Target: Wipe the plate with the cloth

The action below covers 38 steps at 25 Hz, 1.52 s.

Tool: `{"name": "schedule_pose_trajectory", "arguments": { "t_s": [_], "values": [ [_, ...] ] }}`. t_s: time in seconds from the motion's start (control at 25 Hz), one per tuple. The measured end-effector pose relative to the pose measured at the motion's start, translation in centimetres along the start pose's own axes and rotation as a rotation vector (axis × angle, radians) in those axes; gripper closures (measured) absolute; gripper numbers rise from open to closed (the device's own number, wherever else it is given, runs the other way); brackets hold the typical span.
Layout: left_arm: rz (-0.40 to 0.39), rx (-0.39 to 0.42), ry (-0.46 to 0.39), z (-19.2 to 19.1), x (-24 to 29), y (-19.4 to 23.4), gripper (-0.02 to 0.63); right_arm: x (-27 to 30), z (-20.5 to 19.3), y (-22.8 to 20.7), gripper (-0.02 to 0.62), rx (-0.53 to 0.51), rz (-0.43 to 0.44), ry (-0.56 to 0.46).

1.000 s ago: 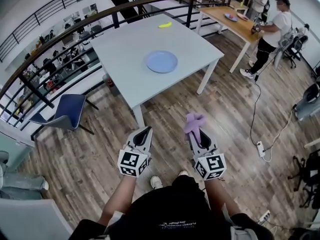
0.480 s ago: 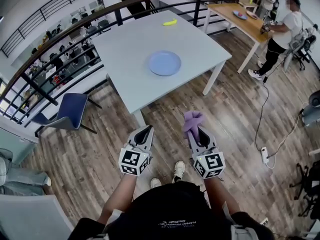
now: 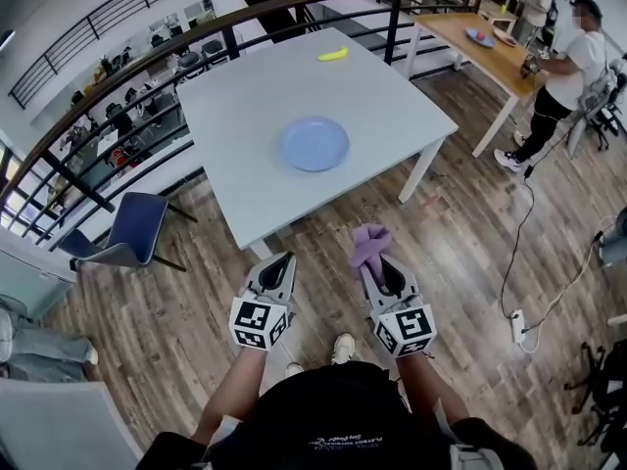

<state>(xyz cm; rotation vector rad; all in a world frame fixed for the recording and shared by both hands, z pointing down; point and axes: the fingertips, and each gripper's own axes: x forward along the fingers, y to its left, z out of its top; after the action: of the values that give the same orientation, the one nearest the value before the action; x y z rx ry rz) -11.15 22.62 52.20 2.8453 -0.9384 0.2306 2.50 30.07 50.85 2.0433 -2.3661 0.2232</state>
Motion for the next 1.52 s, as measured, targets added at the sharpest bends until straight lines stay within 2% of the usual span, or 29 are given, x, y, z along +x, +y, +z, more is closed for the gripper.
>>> {"name": "schedule_pose_trajectory", "arguments": {
  "t_s": [0.44, 0.76, 1.2, 1.52],
  "values": [
    [0.051, 0.039, 0.054, 0.2, 5.1, -1.3, 0.594, 1.0, -0.1, -6.8, 0.489, 0.021, 0.008, -0.007],
    [0.049, 0.022, 0.070, 0.2, 7.6, -1.1, 0.594, 3.0, 0.7, -8.0, 0.489, 0.038, 0.038, -0.015],
    [0.015, 0.023, 0.028, 3.9, 13.3, 2.8, 0.594, 9.0, 4.5, -11.4, 0.489, -0.034, -0.002, -0.046],
    [-0.001, -0.008, 0.008, 6.0, 16.5, 8.0, 0.594, 15.3, 6.9, -11.0, 0.489, -0.057, -0.020, -0.037]
  ]
}}
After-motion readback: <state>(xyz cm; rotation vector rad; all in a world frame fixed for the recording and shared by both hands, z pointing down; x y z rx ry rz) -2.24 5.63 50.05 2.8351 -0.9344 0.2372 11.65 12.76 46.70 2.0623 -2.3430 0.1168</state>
